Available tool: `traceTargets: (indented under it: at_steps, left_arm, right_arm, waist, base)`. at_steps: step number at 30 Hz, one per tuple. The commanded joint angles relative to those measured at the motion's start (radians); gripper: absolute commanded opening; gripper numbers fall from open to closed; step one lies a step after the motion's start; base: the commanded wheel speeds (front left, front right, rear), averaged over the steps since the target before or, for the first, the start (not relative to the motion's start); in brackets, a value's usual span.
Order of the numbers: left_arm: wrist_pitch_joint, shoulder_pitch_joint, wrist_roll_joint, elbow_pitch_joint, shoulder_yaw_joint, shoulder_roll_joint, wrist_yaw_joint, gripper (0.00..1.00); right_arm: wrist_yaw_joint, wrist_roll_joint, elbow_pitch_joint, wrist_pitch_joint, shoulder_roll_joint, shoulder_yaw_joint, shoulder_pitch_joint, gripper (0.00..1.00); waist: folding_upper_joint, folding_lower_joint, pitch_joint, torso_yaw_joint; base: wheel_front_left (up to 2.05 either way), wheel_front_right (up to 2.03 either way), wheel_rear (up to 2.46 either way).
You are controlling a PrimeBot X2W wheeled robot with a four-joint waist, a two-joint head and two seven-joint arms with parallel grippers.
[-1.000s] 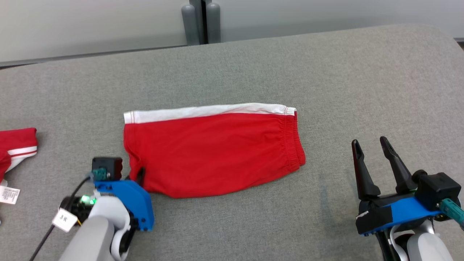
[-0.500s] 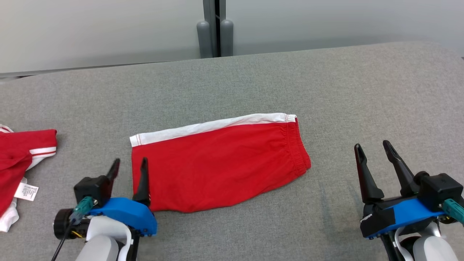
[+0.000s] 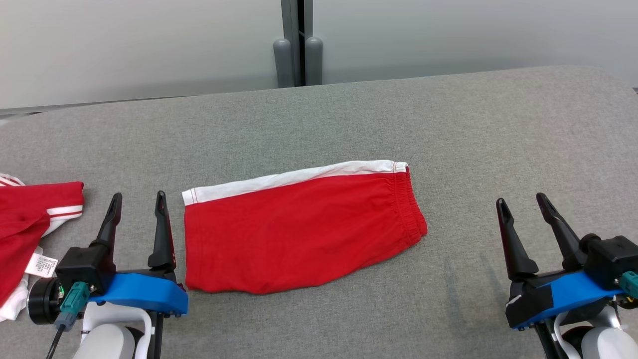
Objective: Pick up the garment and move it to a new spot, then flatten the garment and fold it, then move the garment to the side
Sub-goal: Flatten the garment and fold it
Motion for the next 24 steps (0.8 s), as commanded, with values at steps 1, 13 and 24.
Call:
traceTargets:
  at_steps: [1,13,24]
  left_arm:
    - [0.005,0.009,0.008,-0.011,0.004,0.007,0.006,1.00]
    - [0.011,-0.014,0.015,-0.070,-0.006,0.013,0.019,1.00]
    - [-0.040,-0.105,0.025,-0.048,-0.022,-0.015,0.001,1.00]
  right_arm:
    - [0.000,-0.006,-0.009,0.002,0.002,-0.004,0.012,1.00]
    - [0.000,0.013,0.024,0.034,-0.032,0.029,-0.047,1.00]
    - [0.000,0.044,0.301,0.053,-0.056,0.151,-0.207,1.00]
  waist:
    - [0.0001,0.0001,0.000,0.000]
    - [0.0001,0.0001,0.062,0.041]
    - [0.0001,0.0001,0.166,0.135]
  base:
    - [0.00,0.00,0.00]
    - [0.00,0.00,0.00]
    - [0.00,0.00,0.00]
